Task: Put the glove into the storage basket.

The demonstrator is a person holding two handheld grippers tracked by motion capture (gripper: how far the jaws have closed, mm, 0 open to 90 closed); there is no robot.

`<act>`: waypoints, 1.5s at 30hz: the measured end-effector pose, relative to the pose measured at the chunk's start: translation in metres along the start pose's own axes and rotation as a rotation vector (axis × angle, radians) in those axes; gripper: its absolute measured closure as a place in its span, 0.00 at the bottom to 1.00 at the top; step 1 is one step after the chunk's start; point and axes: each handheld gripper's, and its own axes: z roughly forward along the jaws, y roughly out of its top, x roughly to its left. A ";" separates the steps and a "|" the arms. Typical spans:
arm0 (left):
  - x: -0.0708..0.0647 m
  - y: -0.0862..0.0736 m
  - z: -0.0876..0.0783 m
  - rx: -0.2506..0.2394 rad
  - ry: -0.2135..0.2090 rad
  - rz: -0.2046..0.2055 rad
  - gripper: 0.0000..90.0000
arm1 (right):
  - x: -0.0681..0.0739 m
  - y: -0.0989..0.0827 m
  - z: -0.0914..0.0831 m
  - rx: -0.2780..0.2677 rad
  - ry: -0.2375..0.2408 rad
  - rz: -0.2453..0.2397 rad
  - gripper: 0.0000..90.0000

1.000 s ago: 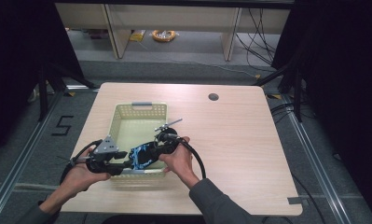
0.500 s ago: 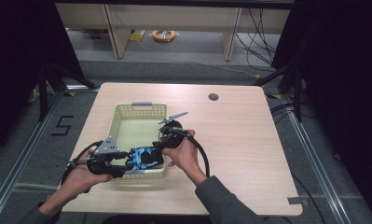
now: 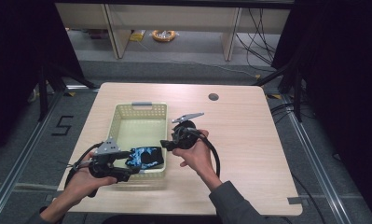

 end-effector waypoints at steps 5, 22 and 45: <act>-0.010 0.001 0.002 -0.029 -0.017 -0.030 0.29 | -0.005 -0.008 -0.010 -0.034 0.003 -0.014 0.46; -0.043 -0.003 0.011 -0.058 -0.089 -0.029 0.26 | -0.019 -0.038 -0.048 -0.107 0.024 0.026 0.42; -0.057 -0.014 0.014 -0.088 -0.124 -0.029 0.26 | -0.020 -0.075 -0.070 -0.145 0.039 0.028 0.39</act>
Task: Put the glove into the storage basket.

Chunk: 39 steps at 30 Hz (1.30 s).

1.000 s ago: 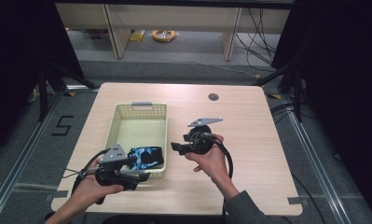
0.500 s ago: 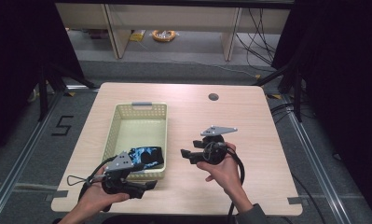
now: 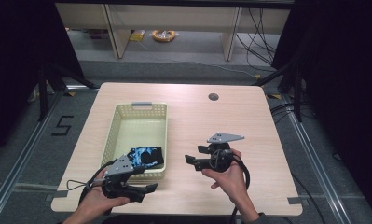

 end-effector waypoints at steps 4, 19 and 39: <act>-0.003 -0.004 0.001 -0.001 -0.001 0.008 0.26 | -0.001 -0.005 -0.003 -0.019 0.002 -0.030 0.37; -0.013 -0.017 0.001 -0.012 -0.004 0.034 0.26 | -0.007 -0.037 -0.011 -0.044 0.009 -0.029 0.35; -0.018 -0.043 0.010 0.021 -0.047 0.064 0.21 | -0.004 -0.074 -0.018 -0.025 0.021 -0.016 0.28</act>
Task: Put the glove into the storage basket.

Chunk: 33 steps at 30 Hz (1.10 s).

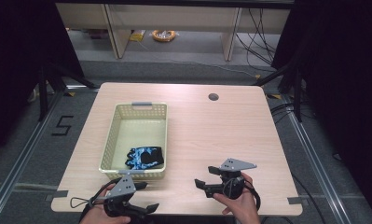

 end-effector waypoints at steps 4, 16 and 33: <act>-0.001 -0.008 0.005 0.009 0.002 -0.009 0.19 | -0.001 -0.005 -0.001 -0.009 0.003 -0.011 0.26; -0.001 -0.023 0.012 0.052 0.025 0.026 0.19 | 0.002 -0.020 -0.002 0.019 0.018 0.007 0.22; -0.006 -0.033 0.012 0.072 0.035 0.023 0.18 | 0.009 -0.038 -0.004 0.100 -0.001 -0.077 0.22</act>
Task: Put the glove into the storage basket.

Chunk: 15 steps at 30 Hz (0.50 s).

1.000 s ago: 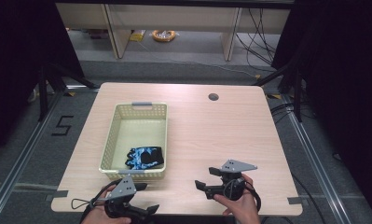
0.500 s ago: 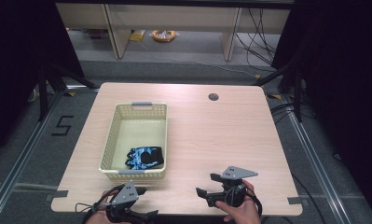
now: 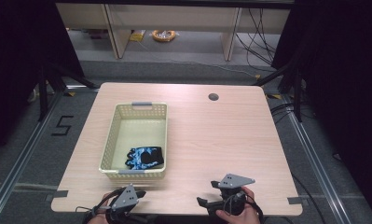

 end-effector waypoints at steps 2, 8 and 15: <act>0.002 0.000 -0.001 0.011 0.013 0.047 0.18 | 0.002 -0.002 0.000 0.001 -0.017 -0.008 0.22; -0.002 -0.002 -0.003 0.017 0.014 0.049 0.18 | 0.004 -0.007 -0.001 0.027 -0.024 -0.049 0.22; -0.003 -0.004 -0.001 0.016 0.035 0.046 0.18 | 0.004 -0.010 0.000 0.039 -0.025 -0.051 0.22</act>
